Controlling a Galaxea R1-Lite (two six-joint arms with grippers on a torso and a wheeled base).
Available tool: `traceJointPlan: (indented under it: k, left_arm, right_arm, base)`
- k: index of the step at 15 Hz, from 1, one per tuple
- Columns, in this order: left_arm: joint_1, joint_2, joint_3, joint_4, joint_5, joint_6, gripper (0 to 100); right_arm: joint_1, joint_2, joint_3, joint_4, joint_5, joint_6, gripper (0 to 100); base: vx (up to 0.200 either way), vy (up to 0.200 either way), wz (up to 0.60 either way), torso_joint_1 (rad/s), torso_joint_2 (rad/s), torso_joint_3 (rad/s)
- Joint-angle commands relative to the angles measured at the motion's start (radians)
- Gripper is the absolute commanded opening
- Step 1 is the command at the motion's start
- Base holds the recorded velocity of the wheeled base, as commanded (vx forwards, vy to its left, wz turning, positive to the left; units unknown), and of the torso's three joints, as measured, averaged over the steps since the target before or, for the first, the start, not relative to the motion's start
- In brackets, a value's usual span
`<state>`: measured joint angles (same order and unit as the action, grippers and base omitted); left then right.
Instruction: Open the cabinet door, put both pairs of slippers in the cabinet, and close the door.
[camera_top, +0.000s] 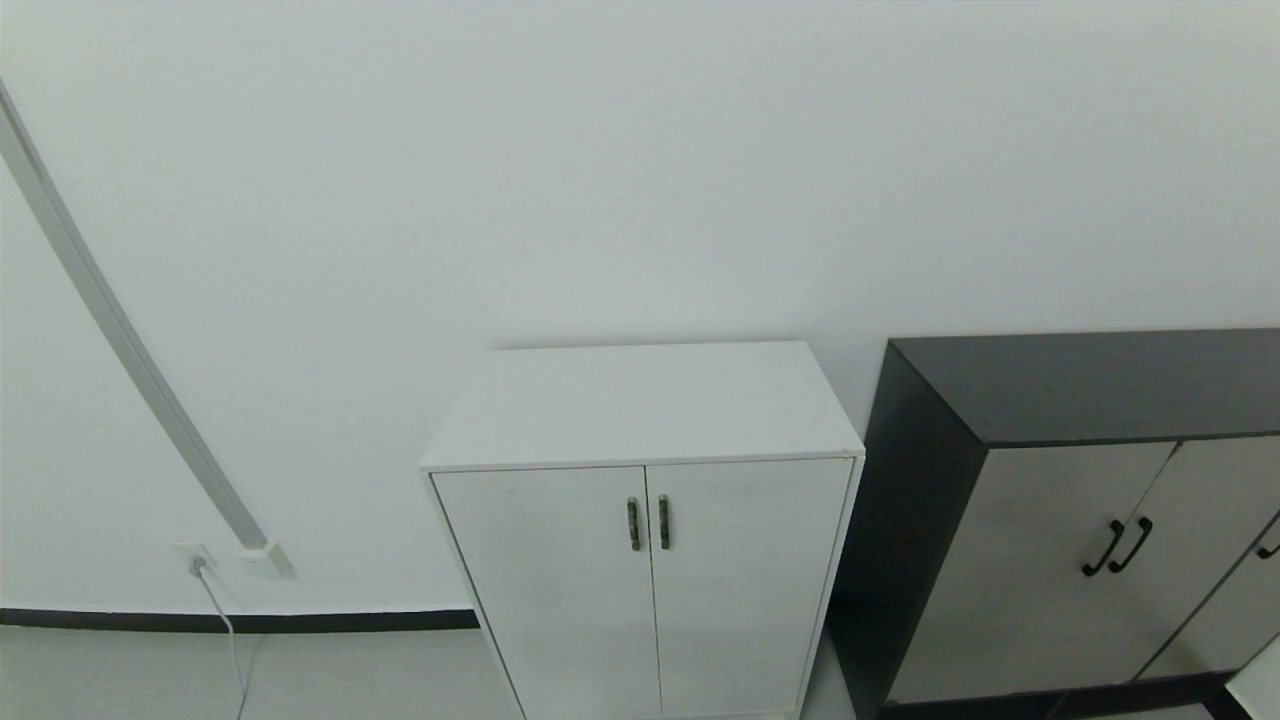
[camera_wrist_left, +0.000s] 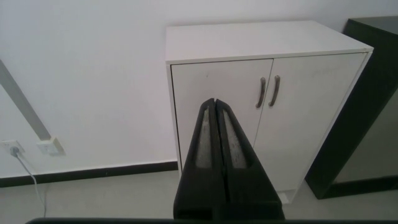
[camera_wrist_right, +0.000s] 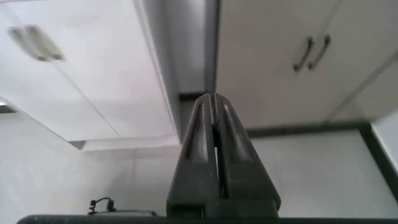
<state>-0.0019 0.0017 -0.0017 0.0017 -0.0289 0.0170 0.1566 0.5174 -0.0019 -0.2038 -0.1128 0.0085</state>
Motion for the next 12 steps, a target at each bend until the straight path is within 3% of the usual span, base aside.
traceJointPlan:
  k: [1,9,12]
  left_arm:
    - [-0.001,0.0,0.0,0.0,0.0,0.0,0]
    - [0.0,0.0,0.0,0.0,0.0,0.0,0]
    - [-0.001,0.0,0.0,0.0,0.0,0.0,0]
  right_arm:
    - [0.003,-0.226,0.0,0.15,0.053,-0.076,0]
    - [0.05,-0.267,-0.027,0.221,0.056,-0.127,0]
    - [-0.109,-0.298,-0.027,0.221,0.058,-0.134,0]
  base:
    - [0.0,0.0,0.0,0.0,0.0,0.0]
    - [0.0,0.0,0.0,0.0,0.0,0.0]
    - [0.0,0.0,0.0,0.0,0.0,0.0]
